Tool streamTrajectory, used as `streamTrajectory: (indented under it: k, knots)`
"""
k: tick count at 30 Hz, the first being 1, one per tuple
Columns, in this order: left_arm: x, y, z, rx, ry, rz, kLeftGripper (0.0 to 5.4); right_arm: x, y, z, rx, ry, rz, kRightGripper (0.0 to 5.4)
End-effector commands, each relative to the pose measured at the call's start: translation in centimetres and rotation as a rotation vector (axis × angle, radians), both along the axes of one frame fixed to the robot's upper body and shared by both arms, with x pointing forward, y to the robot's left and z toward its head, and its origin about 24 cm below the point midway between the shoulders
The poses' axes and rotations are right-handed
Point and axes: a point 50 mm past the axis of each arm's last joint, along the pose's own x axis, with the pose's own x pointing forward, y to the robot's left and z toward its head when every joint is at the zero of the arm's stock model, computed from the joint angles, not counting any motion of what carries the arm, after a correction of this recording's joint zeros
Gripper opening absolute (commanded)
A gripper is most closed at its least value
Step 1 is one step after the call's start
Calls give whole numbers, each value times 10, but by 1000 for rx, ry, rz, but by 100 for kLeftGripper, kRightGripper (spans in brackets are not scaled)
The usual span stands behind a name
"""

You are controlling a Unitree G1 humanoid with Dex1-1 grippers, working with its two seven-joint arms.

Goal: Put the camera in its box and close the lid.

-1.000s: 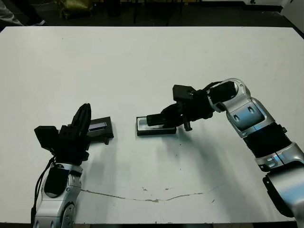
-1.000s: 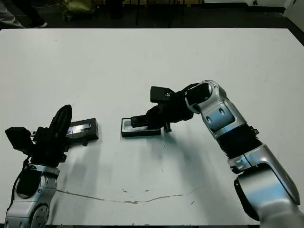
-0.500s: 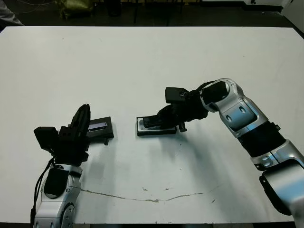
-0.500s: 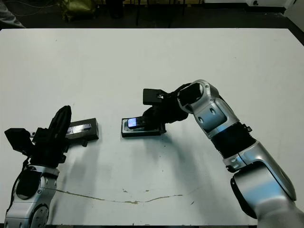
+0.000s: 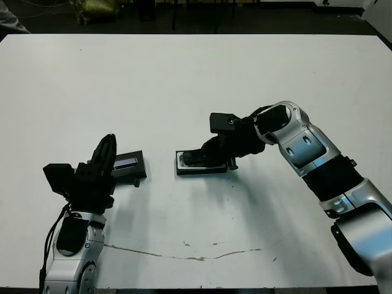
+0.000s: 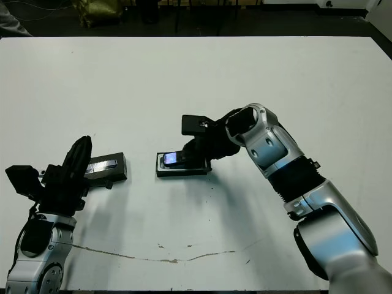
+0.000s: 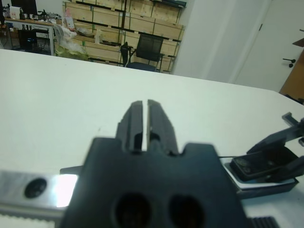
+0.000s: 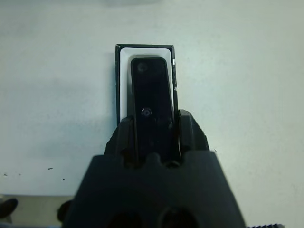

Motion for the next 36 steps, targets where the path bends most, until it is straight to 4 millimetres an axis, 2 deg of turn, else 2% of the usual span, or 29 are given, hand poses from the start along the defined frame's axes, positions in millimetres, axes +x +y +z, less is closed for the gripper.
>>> streamTrajectory:
  k: [1, 10, 27, 29, 31, 33, 36]
  knots:
    - [-3, 2, -7, 1, 38, 14, 0, -5, -2, -10, -62, 101, 23, 84]
    - [-3, 2, -8, 2, 36, 14, 0, -4, 0, -5, -91, 79, 68, 84]
    - [-2, 0, -8, -3, 43, 11, 0, 1, 1, -1, -87, 4, 98, 431]
    - [-2, 0, -8, -2, 46, 12, 0, 1, 2, 0, -90, -4, 89, 421]
    - [-2, 0, -7, 0, 47, 12, 0, 2, 2, 0, -92, -16, 89, 381]
    - [-2, 0, -8, -1, 45, 10, 0, 3, 2, 2, -93, -29, 93, 389]
    - [-2, 0, -8, -4, 45, 8, 0, 4, 1, 4, -70, -22, 87, 448]
